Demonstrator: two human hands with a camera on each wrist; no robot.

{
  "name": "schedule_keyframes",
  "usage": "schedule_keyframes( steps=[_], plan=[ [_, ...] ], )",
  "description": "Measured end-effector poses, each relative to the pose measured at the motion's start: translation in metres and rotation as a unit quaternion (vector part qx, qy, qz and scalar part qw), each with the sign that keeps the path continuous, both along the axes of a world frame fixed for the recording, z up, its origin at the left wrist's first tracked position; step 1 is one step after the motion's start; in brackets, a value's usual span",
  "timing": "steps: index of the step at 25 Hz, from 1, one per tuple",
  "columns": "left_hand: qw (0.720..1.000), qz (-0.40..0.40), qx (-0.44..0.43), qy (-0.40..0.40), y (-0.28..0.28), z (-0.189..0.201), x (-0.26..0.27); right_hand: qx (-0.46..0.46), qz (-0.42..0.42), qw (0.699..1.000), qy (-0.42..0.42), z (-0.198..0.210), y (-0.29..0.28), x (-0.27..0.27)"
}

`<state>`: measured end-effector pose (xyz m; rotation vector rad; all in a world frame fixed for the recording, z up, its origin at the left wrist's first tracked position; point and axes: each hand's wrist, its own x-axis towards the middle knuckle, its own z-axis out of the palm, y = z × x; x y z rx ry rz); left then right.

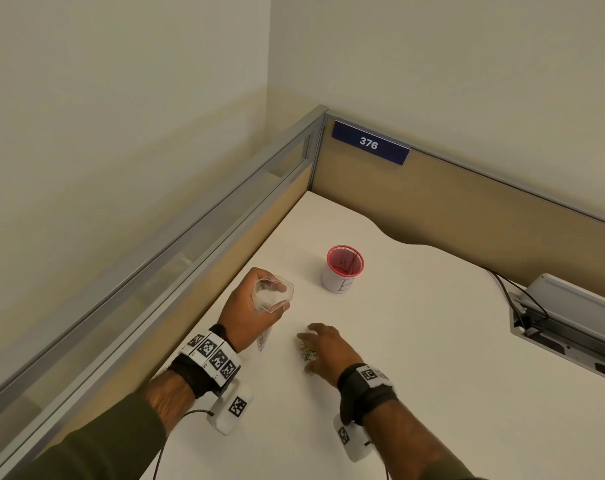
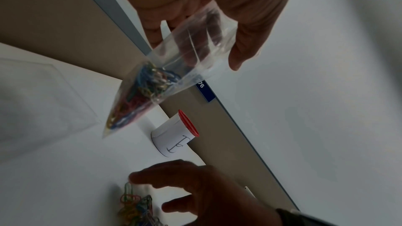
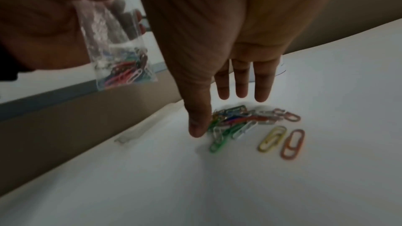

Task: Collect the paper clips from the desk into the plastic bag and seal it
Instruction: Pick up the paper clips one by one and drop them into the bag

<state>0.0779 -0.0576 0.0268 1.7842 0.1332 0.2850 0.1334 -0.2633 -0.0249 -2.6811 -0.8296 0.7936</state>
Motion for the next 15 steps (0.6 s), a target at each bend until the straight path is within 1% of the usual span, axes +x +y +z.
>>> schedule_keyframes(
  steps=[3, 6, 8, 10, 11, 13, 15],
  plan=[
    [1.0, 0.0, -0.009, 0.003, 0.002, 0.0, -0.001, -0.019, 0.045, 0.997, -0.054, -0.013, 0.001, -0.004],
    [1.0, 0.001, -0.012, 0.005, 0.004, 0.003, 0.0, -0.027, 0.028, 0.995, -0.095, -0.013, -0.013, 0.001],
    [1.0, 0.004, -0.014, 0.001, 0.004, 0.003, 0.001, -0.012, -0.021, 0.995, -0.096, -0.007, -0.026, 0.008],
    [1.0, 0.006, -0.016, 0.002, 0.003, 0.003, 0.0, 0.008, -0.072, 0.994, -0.079, 0.0, -0.039, 0.011],
    [1.0, 0.006, -0.016, 0.003, 0.002, 0.003, 0.001, 0.013, -0.076, 0.995, -0.064, 0.001, -0.044, 0.011],
    [1.0, 0.006, -0.014, 0.005, 0.0, 0.002, 0.0, 0.004, -0.047, 0.998, -0.037, -0.001, -0.047, 0.007],
    [1.0, 0.008, -0.012, 0.004, -0.003, 0.003, -0.001, -0.014, -0.011, 0.999, -0.046, -0.008, -0.042, 0.0]
  ],
)
